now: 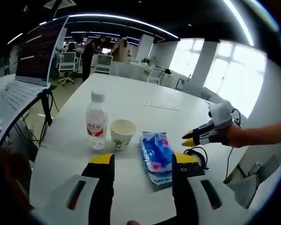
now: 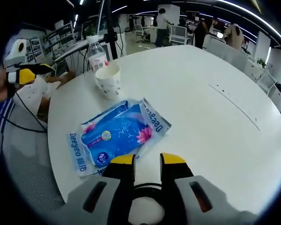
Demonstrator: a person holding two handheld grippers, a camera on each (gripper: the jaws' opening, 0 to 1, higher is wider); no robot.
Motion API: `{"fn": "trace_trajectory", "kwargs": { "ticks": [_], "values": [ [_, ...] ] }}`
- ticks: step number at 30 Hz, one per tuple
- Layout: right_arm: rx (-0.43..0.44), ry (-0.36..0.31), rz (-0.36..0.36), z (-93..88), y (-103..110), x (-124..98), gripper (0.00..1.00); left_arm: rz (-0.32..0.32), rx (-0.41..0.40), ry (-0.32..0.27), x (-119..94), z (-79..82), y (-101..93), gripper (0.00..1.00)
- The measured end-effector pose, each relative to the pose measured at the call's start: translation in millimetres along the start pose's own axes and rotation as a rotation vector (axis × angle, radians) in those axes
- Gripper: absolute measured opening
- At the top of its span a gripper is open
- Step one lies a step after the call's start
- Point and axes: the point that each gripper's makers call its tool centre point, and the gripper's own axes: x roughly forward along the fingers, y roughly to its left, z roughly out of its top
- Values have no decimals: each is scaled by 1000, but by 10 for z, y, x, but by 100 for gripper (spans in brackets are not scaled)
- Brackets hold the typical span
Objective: Arrange the tabletop items into an orderly group along one side of the table until the central work area is clear of visible clutter.
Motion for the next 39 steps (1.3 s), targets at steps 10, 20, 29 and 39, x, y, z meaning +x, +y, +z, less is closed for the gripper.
{"fn": "trace_trajectory", "kwargs": {
  "ticks": [10, 20, 29, 39],
  "values": [
    [-47, 8, 47, 210, 12, 226, 20, 11, -9, 0, -25, -19, 29, 48],
    [-76, 25, 75, 341, 24, 373, 20, 28, -21, -7, -49, -3, 72, 48],
    [-65, 38, 112, 452, -5, 565, 18, 45, -34, -10, -98, -20, 105, 49],
    [-89, 43, 106, 471, 14, 661, 4, 61, -41, -18, -137, -21, 145, 49]
  ]
}}
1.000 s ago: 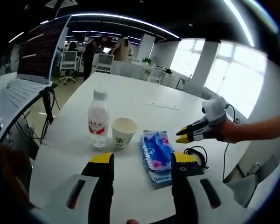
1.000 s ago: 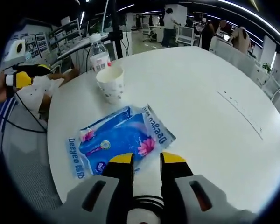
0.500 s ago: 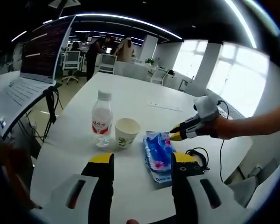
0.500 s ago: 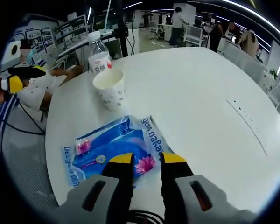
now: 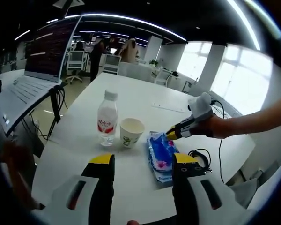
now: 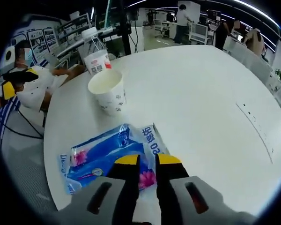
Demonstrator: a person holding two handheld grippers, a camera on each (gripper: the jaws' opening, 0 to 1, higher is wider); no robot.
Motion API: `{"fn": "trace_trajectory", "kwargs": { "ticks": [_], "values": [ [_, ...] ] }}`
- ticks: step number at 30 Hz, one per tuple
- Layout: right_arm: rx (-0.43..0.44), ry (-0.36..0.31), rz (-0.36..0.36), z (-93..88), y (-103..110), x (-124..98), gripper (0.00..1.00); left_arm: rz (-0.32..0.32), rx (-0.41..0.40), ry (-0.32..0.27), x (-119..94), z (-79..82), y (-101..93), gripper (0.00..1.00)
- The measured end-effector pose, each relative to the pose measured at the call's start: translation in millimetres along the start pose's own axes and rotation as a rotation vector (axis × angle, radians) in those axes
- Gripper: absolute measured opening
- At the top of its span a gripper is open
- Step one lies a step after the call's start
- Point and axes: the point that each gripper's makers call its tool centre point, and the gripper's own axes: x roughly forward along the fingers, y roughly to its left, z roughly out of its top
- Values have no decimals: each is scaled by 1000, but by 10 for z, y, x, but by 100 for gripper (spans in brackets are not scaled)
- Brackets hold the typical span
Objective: Arrange the tabletop items into an orderly group along one side of the table until the central work area is clear of visible clutter.
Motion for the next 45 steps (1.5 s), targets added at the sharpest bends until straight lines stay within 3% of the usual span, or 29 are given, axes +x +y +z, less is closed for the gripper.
{"fn": "trace_trajectory", "kwargs": {
  "ticks": [14, 26, 45],
  "values": [
    [51, -16, -42, -134, -95, -210, 0, -18, 14, -6, 23, 40, -66, 48],
    [116, -19, -98, -405, -127, -472, 0, -42, 29, -6, 51, 62, -153, 48],
    [217, -56, -131, -629, -122, -619, 0, -48, 37, -3, 70, 62, -177, 48]
  ]
}}
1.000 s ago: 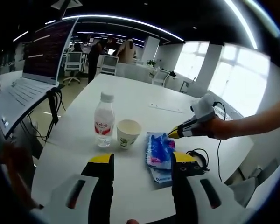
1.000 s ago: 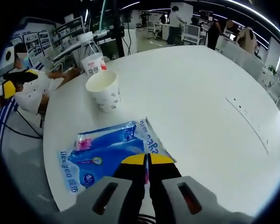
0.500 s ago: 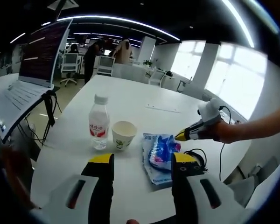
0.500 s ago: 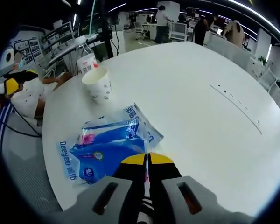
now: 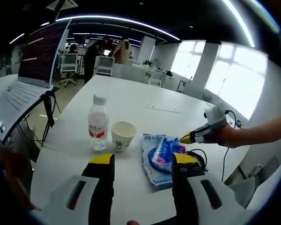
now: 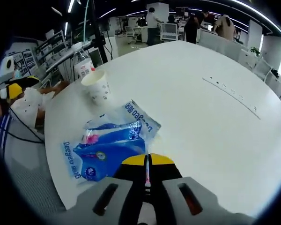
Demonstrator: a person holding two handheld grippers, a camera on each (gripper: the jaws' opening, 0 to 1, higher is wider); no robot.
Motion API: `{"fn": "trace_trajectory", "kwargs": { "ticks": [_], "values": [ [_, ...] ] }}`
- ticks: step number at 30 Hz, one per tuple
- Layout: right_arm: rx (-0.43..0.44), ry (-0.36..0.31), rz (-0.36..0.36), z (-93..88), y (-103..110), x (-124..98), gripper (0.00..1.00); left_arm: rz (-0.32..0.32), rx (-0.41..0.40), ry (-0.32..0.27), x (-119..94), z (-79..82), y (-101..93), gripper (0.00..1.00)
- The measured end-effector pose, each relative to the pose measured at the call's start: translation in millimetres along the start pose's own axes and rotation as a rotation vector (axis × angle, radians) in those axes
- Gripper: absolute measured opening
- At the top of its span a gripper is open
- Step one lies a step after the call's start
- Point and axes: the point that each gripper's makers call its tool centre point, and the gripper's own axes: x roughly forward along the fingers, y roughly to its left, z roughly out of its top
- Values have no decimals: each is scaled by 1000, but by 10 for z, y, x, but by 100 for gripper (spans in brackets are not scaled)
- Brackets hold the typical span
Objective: Arrange the tabletop items into an orderly group along one side of the table until the central work area is clear of visible clutter.
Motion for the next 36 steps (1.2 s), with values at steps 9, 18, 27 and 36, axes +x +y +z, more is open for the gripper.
{"fn": "trace_trajectory", "kwargs": {
  "ticks": [9, 18, 27, 36],
  "values": [
    [38, -12, -13, -152, 49, -113, 0, -2, 2, -1, -3, 5, -10, 48],
    [61, -31, -27, -257, 168, -249, 0, -11, 7, 2, -1, -6, -47, 48],
    [109, -52, -45, -328, 229, -371, 0, -17, 12, 2, 5, -1, -73, 48],
    [143, -50, -44, -430, 300, -422, 0, -25, 16, 4, 17, 2, -108, 48]
  ]
}}
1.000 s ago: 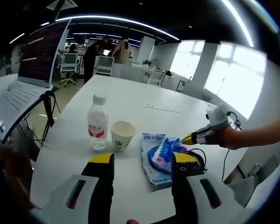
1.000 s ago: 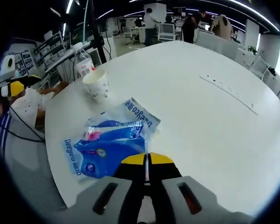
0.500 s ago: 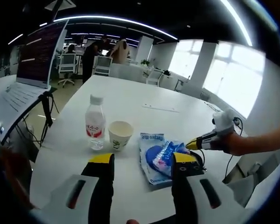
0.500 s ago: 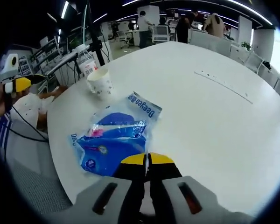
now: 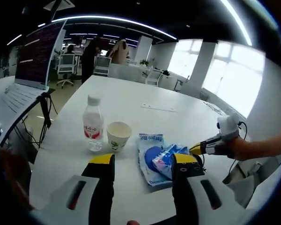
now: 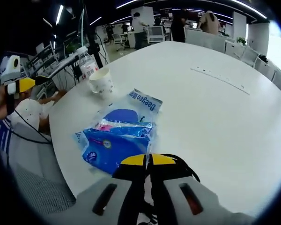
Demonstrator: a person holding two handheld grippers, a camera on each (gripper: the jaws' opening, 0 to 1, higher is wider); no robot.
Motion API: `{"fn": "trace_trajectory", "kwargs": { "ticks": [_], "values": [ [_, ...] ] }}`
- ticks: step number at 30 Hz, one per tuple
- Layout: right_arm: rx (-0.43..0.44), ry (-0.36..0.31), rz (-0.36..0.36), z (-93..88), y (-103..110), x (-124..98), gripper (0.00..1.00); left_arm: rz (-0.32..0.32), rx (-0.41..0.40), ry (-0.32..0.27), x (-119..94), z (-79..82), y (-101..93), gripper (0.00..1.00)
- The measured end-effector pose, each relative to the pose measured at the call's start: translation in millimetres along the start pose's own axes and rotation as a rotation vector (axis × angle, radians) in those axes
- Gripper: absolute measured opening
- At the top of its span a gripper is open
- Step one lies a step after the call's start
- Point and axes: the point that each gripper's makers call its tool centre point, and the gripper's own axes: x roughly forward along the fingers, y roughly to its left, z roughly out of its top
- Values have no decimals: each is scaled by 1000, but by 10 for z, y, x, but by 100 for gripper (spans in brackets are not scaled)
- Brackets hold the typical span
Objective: Arrange the tabletop items into an orderly group along one side of the table until the central work area is clear of visible clutter.
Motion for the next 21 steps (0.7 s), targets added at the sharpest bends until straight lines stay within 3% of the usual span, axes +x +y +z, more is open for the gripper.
{"fn": "trace_trajectory", "kwargs": {
  "ticks": [21],
  "values": [
    [-23, 31, 10, -156, 59, -7, 3, -5, 5, 4, 8, -11, -16, 48]
  ]
}}
